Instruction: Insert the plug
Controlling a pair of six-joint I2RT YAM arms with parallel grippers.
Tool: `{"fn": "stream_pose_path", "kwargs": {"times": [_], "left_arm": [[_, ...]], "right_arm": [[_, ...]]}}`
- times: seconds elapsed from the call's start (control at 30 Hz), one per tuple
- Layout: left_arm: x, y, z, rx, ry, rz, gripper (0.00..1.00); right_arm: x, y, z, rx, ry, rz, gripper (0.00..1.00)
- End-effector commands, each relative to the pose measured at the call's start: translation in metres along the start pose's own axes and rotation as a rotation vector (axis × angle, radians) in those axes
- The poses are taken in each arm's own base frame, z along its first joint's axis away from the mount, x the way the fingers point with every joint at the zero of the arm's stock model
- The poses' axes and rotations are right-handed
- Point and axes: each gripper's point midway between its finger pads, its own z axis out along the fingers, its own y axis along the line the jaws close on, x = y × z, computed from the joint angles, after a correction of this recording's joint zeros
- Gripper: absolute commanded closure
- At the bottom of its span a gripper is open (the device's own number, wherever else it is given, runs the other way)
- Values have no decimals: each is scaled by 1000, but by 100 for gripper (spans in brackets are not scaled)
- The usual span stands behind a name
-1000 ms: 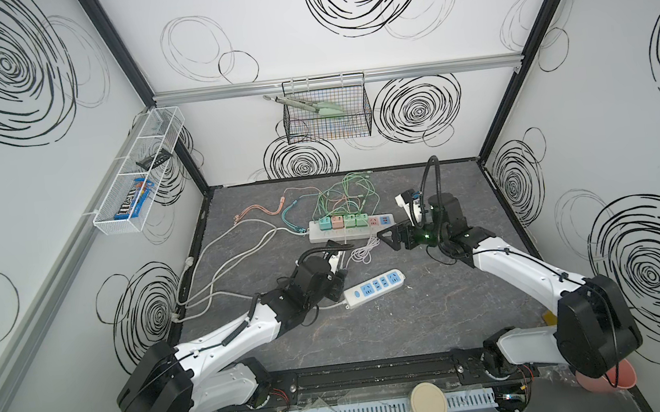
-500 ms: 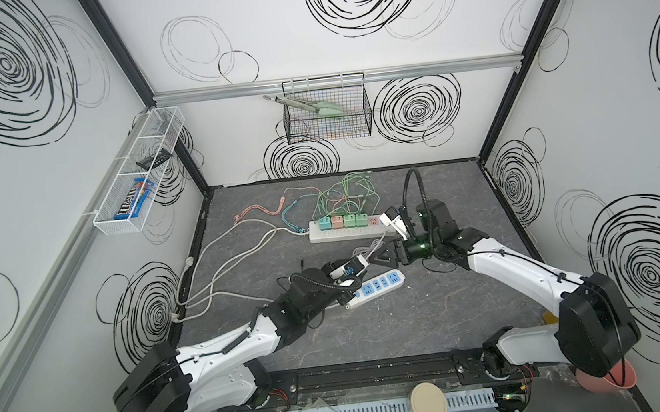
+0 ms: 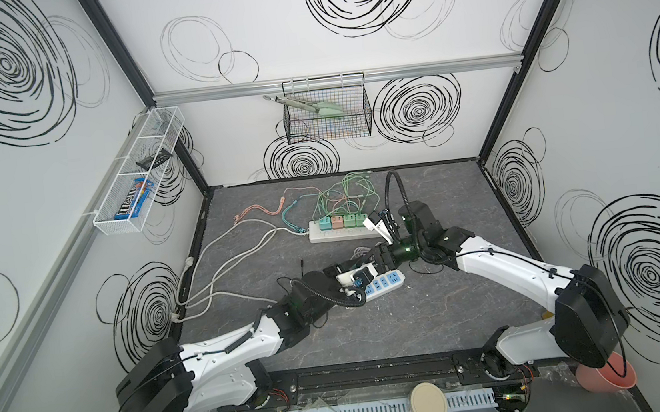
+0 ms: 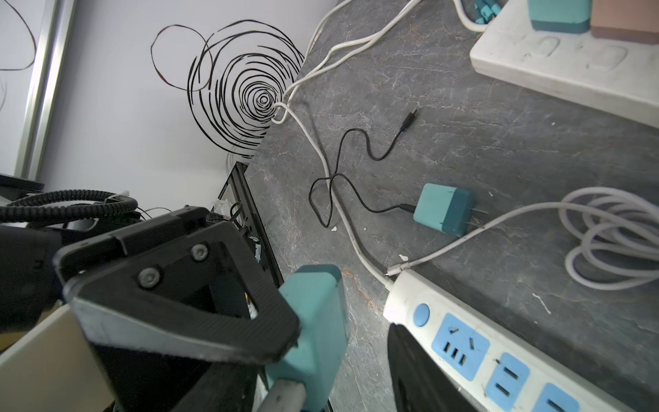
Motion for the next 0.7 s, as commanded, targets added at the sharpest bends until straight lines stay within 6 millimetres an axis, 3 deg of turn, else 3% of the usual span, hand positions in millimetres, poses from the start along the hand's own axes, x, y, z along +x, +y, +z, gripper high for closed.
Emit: {"fn": "stream_pose_path", "kwargs": {"times": [0.0, 0.13, 0.37, 0.47, 0.53, 0.6, 0.67], "left_arm": [[-24, 2, 1, -13, -90, 56, 100], [-26, 1, 2, 1, -92, 58, 100], [-27, -4, 4, 30, -77, 85, 100], [-29, -4, 3, 35, -82, 68, 100], [-26, -6, 2, 50, -66, 40, 99], [-26, -6, -1, 48, -75, 4, 83], [-22, -1, -5, 17, -65, -56, 41]], "right_arm": [[-2, -3, 4, 55, 26, -14, 43], [0, -3, 4, 62, 35, -33, 58], [12, 3, 6, 23, 112, -76, 74], [12, -1, 4, 47, 113, -97, 86], [10, -1, 3, 47, 107, -128, 100], [10, -5, 2, 58, 108, -156, 100], [4, -14, -2, 90, 99, -177, 100]]}}
